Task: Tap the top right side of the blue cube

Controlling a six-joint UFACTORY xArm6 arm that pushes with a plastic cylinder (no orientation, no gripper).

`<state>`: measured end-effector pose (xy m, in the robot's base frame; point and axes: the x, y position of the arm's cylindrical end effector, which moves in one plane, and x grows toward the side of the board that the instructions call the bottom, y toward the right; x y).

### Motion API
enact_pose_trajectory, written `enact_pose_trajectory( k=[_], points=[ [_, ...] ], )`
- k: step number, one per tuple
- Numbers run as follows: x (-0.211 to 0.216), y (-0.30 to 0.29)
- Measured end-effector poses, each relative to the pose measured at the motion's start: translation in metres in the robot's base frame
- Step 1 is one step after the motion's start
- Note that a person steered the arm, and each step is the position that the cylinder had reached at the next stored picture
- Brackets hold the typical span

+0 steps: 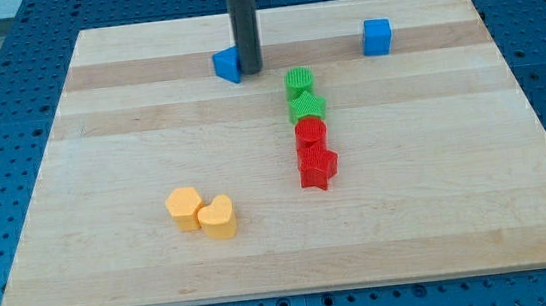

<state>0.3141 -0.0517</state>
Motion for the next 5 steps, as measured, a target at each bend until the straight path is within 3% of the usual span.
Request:
enact_pose_trajectory(
  k=[1,2,3,5],
  points=[
    [-0.001,-0.021],
    [-0.001,0.010],
    [0.000,0.086],
    [0.017,0.181]
  ],
)
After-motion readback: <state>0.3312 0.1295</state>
